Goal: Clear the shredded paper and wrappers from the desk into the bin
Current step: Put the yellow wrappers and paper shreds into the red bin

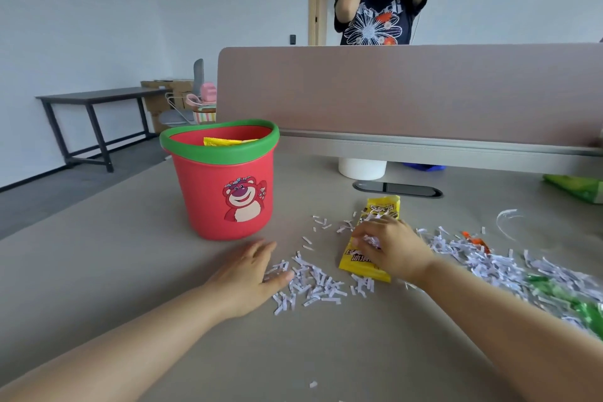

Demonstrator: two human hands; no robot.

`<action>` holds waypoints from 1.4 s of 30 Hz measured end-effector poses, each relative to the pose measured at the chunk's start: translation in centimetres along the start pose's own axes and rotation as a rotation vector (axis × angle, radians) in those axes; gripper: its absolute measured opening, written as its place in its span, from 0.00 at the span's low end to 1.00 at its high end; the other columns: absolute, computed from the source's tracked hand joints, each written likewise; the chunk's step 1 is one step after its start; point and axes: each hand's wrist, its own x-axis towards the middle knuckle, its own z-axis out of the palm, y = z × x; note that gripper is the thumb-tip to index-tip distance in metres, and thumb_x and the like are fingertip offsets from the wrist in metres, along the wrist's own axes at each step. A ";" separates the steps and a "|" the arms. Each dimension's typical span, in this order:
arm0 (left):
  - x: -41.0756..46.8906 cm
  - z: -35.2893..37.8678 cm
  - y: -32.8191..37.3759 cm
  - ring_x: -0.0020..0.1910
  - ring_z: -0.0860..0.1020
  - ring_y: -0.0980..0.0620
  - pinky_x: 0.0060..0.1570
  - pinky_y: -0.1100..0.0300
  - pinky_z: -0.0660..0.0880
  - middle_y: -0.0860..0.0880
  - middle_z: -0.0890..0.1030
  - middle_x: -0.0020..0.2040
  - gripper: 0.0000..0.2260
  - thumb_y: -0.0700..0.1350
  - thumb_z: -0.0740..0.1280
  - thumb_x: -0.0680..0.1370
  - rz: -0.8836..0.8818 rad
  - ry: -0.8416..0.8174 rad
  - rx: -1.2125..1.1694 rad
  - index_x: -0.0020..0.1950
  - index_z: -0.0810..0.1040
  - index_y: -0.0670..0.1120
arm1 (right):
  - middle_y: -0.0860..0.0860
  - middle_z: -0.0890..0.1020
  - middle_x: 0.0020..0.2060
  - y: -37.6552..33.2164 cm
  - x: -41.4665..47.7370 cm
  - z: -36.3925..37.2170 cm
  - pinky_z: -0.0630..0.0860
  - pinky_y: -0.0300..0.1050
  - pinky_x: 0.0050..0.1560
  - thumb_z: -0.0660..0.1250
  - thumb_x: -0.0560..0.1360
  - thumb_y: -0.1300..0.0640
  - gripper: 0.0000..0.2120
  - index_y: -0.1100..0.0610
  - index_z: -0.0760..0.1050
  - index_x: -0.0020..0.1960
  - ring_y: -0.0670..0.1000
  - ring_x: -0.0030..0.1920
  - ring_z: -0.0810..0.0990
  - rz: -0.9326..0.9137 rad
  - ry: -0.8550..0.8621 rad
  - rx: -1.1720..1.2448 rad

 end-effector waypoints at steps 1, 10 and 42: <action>0.1 0.0 0.6 0.76 0.49 0.53 0.74 0.57 0.50 0.50 0.48 0.78 0.32 0.61 0.54 0.77 0.059 -0.030 -0.050 0.75 0.47 0.48 | 0.51 0.81 0.53 0.0 0.0 0.2 0.71 0.49 0.56 0.62 0.75 0.50 0.11 0.53 0.76 0.53 0.54 0.58 0.74 0.021 -0.008 0.000; 6.5 1.0 4.8 0.74 0.31 0.48 0.74 0.44 0.38 0.46 0.32 0.75 0.42 0.69 0.52 0.72 0.221 -0.144 0.159 0.74 0.35 0.50 | 0.46 0.48 0.76 1.1 -1.0 -0.5 0.44 0.55 0.76 0.54 0.71 0.33 0.34 0.44 0.51 0.72 0.49 0.75 0.43 0.185 -0.525 -0.020; 5.6 3.2 10.2 0.76 0.39 0.47 0.75 0.49 0.44 0.48 0.40 0.77 0.62 0.81 0.51 0.52 0.329 -0.168 0.203 0.74 0.35 0.45 | 0.48 0.45 0.76 3.6 -5.1 -2.9 0.40 0.64 0.73 0.62 0.66 0.31 0.38 0.34 0.48 0.69 0.55 0.75 0.38 0.274 -0.490 -0.077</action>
